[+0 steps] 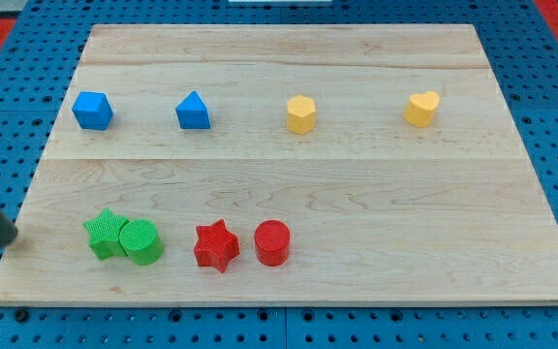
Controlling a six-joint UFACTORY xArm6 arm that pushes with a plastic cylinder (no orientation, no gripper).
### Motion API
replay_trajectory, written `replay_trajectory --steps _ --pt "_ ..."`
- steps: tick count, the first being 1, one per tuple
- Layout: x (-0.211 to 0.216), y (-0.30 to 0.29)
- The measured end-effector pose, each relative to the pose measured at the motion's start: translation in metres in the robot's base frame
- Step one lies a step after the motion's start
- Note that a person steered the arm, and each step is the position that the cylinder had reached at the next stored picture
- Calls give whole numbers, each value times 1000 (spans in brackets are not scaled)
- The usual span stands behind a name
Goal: Separate the green blocks
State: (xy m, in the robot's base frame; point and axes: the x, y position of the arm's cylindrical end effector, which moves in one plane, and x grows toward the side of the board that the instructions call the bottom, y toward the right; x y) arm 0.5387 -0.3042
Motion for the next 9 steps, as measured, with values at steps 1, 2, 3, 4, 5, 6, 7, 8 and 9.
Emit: replay_trajectory --steps 1,2,3,4,5,6,7,8,9 --pt "-37 23" --pt "-43 124" --pt "-35 173" --pt "-19 171" --pt "-10 166" --pt "-11 127" --pt "-15 111" --pt "-23 101" --pt "-24 105"
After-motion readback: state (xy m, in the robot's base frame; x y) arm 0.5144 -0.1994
